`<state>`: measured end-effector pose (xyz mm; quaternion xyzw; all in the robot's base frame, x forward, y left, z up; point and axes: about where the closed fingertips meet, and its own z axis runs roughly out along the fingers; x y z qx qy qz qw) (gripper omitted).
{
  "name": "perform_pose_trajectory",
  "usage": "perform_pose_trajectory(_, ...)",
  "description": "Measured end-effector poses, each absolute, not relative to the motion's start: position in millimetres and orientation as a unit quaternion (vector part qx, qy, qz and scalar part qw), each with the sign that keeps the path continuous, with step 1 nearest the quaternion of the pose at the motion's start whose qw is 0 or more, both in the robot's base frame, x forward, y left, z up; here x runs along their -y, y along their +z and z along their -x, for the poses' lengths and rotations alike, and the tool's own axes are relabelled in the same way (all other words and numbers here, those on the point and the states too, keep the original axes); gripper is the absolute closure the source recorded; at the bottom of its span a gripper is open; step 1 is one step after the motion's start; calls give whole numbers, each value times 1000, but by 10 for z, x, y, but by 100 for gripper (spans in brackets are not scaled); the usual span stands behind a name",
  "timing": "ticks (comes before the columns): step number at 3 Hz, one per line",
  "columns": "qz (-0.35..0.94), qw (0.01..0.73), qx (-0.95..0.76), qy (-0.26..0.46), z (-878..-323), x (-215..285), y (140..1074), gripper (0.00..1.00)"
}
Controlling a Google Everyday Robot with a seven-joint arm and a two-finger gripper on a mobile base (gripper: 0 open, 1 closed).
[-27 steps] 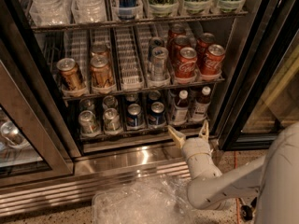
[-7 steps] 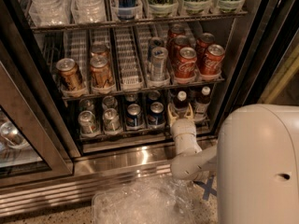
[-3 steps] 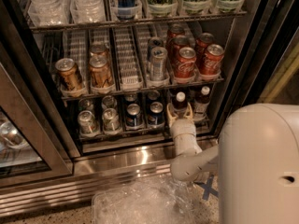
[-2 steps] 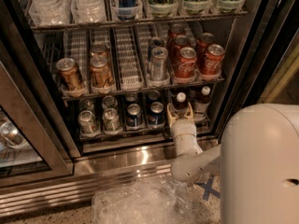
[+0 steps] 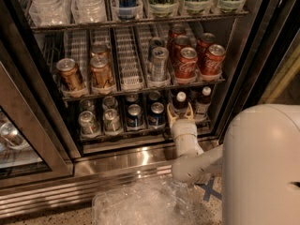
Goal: Pick blue plastic bottle from bottom shelf of fridge
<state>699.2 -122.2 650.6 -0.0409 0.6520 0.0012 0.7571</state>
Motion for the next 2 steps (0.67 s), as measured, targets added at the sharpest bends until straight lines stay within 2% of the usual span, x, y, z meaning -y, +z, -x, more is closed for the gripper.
perform_pose_trajectory(1, 42, 756, -653, 11, -6940, 1205, 6542, 100)
perform_pose_trajectory(2, 56, 741, -666, 65, -6618, 1068, 6618, 100)
